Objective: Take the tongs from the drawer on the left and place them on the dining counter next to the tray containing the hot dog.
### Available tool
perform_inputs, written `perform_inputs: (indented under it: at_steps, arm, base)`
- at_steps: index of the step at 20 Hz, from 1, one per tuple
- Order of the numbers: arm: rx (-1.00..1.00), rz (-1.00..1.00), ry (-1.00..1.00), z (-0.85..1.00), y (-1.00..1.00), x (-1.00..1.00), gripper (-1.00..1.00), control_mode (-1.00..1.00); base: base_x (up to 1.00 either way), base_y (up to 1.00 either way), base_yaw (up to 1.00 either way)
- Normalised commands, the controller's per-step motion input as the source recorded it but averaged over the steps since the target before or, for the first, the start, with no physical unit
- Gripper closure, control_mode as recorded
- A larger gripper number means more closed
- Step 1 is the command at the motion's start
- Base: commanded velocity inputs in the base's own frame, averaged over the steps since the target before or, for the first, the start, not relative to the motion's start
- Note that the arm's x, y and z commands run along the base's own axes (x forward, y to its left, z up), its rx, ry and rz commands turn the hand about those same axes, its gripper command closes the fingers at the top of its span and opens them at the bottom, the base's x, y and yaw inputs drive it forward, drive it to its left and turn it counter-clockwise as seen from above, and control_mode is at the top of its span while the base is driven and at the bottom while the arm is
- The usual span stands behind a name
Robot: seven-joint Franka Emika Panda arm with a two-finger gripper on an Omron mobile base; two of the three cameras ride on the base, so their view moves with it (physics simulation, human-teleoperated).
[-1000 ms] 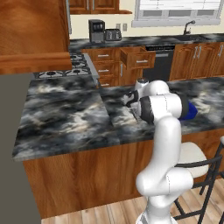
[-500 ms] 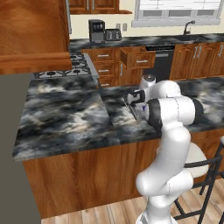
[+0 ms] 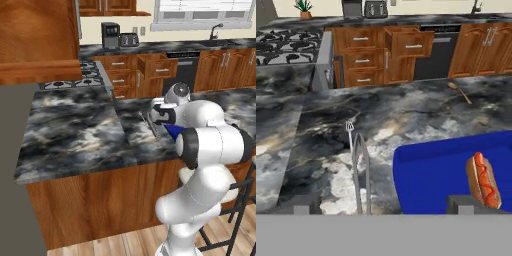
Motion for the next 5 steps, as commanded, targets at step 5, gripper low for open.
perform_inputs:
  at_steps: [5]
  arm:
    - [0.0,0.0,-0.2,0.92,0.0,-0.33,-1.0,-1.0]
  base:
    - [0.0,0.0,0.0]
